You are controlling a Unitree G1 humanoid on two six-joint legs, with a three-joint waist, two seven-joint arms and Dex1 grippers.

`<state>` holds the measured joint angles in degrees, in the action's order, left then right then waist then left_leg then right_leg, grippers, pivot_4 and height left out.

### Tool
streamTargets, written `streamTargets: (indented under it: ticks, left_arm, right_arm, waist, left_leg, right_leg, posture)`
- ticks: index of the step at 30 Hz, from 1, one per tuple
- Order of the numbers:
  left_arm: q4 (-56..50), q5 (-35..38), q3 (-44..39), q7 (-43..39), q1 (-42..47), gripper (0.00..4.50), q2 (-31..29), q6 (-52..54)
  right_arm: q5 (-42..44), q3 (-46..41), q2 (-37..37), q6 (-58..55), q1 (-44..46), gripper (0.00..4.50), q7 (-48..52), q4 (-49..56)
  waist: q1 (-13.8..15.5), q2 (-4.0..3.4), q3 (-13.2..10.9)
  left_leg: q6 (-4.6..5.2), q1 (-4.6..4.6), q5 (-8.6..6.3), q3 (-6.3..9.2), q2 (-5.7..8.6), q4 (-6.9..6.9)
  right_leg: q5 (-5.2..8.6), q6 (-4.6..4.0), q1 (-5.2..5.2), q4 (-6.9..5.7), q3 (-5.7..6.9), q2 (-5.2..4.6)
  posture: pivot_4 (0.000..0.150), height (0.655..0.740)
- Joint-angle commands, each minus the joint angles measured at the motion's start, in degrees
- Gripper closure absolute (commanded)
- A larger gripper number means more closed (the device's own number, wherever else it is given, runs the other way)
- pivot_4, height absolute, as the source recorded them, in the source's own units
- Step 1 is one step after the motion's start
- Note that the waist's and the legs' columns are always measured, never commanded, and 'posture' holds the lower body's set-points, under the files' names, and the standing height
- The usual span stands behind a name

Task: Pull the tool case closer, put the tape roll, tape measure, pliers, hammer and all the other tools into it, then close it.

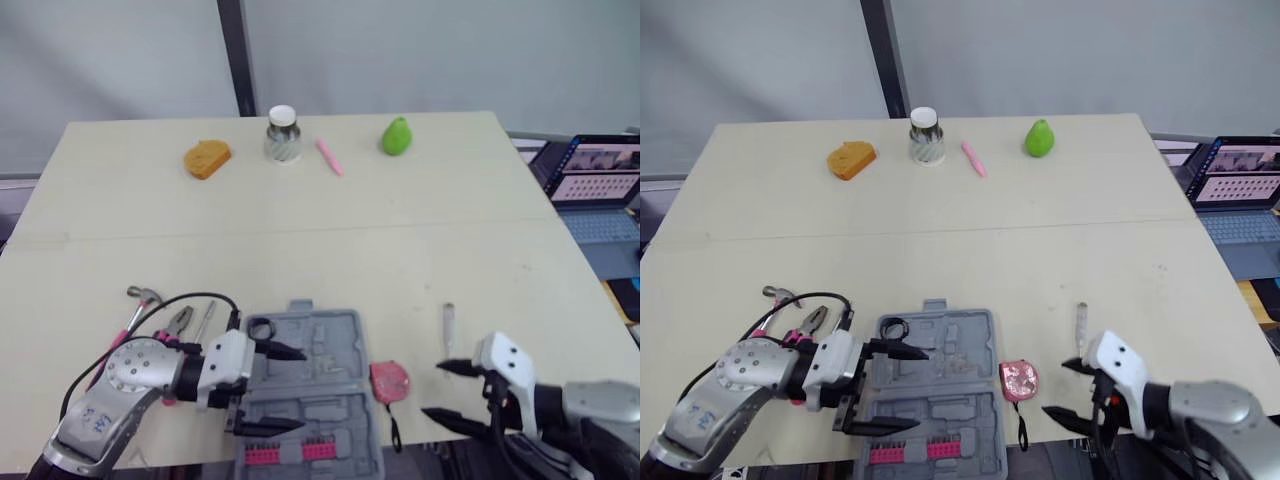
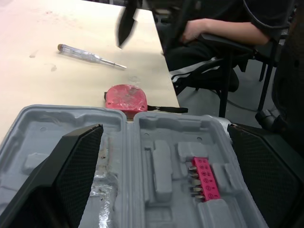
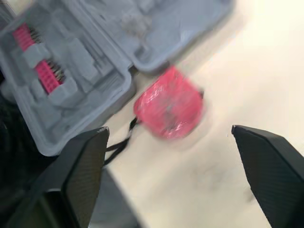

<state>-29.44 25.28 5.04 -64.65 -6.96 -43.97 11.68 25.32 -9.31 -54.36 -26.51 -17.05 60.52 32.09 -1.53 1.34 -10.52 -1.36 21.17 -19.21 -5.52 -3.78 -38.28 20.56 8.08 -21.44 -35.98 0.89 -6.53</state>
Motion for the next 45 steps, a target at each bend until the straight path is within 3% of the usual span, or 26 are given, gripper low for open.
streamTargets:
  ticks: [1,12,25,45]
  left_arm:
    - [-0.6,-1.2,-1.2,-0.9,-2.1,0.0,-0.1,-5.1]
    - [0.3,-4.0,-1.0,0.8,-7.0,0.0,1.7,-13.4]
    - [1.7,-5.2,0.3,1.7,-5.8,0.0,2.6,-15.0]
    - [1.6,-5.5,0.8,3.3,-5.7,0.0,2.7,-14.8]
  right_arm:
    - [-4.6,5.3,-1.0,10.7,4.1,0.02,6.6,-6.0]
    - [-15.9,19.0,3.6,24.6,15.4,0.02,7.6,-17.1]
    - [-21.4,23.1,6.1,31.5,20.4,0.02,7.7,-25.1]
    - [-23.2,27.7,9.9,35.1,26.5,0.02,9.8,-33.3]
  waist:
    - [0.1,0.0,0.0]
    - [0.1,-0.01,0.0]
    - [-0.1,-0.04,0.0]
    - [0.0,-0.05,0.0]
  left_leg:
    - [-0.01,0.01,0.0,0.01,0.0,0.0]
    - [0.05,0.08,-0.03,0.0,-0.03,-0.56]
    - [0.08,0.03,0.01,-0.01,-0.07,-0.79]
    - [0.08,0.03,0.01,-0.06,-0.09,-0.81]
  right_leg:
    - [0.0,0.0,0.0,0.0,0.01,0.0]
    - [-0.04,0.01,0.07,-0.17,0.01,-0.04]
    - [-0.22,-0.1,0.11,-0.38,0.0,-0.04]
    - [-0.22,-0.1,0.07,-0.45,0.0,-0.07]
  posture:
    - [0.15,0.74]
    - [0.15,0.74]
    - [0.15,0.74]
    - [0.15,0.74]
